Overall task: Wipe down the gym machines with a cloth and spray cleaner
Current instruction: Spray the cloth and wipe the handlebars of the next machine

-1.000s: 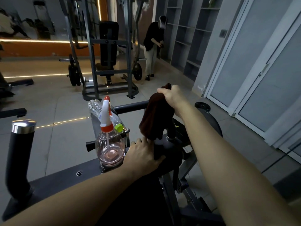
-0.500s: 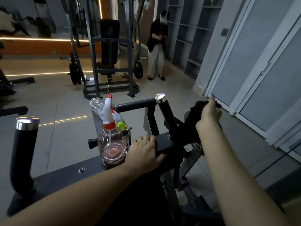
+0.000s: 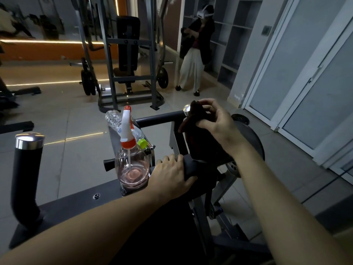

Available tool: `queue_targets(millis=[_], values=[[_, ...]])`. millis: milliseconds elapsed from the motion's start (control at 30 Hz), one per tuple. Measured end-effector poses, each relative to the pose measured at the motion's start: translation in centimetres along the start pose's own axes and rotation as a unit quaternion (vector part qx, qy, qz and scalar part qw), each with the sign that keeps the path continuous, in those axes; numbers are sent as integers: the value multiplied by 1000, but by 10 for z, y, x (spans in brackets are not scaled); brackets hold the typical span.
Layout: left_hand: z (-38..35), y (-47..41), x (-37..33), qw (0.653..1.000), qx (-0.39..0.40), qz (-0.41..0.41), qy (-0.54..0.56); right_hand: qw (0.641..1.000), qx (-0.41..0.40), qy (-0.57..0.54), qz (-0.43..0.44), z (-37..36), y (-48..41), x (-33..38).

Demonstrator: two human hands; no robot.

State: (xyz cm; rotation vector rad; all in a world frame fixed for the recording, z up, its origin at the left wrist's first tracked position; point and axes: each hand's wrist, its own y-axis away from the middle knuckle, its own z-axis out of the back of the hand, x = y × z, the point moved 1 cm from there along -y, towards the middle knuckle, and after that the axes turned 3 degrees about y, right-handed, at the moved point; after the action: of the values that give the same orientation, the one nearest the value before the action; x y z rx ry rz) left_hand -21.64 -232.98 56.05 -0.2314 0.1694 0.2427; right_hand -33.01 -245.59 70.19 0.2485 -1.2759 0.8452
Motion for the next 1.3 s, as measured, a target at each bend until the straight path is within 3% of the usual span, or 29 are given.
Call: queue_targets(millis=[133, 167, 233, 333, 433, 533, 733, 833, 1067, 1300], values=[[1, 0, -1, 1000, 0, 2, -2, 986, 112, 123, -3, -2, -25, 4], [1, 0, -1, 1000, -2, 4, -6, 987, 90, 132, 16, -9, -26, 0], [1, 0, -2, 1000, -1, 5, -10, 981, -30, 180, 58, -26, -21, -18], [2, -1, -1, 1000, 6, 3, -3, 942, -199, 240, 125, -51, -5, -41], [2, -1, 0, 1000, 5, 5, -3, 934, -243, 205, 161, -62, 1, -47], [3, -1, 0, 1000, 9, 5, -5, 928, -241, 239, 150, -61, 12, -60], [6, 1, -1, 1000, 9, -5, -2, 951, -182, 248, -25, -51, 58, -105], [4, 2, -1, 1000, 12, -4, 1, 939, -168, 287, -93, -45, 57, -93], [2, -1, -1, 1000, 10, 0, -4, 903, -231, 362, -29, -50, 15, -24], [2, -1, -1, 1000, 2, 3, -10, 902, -237, 362, -8, -55, 3, -41]])
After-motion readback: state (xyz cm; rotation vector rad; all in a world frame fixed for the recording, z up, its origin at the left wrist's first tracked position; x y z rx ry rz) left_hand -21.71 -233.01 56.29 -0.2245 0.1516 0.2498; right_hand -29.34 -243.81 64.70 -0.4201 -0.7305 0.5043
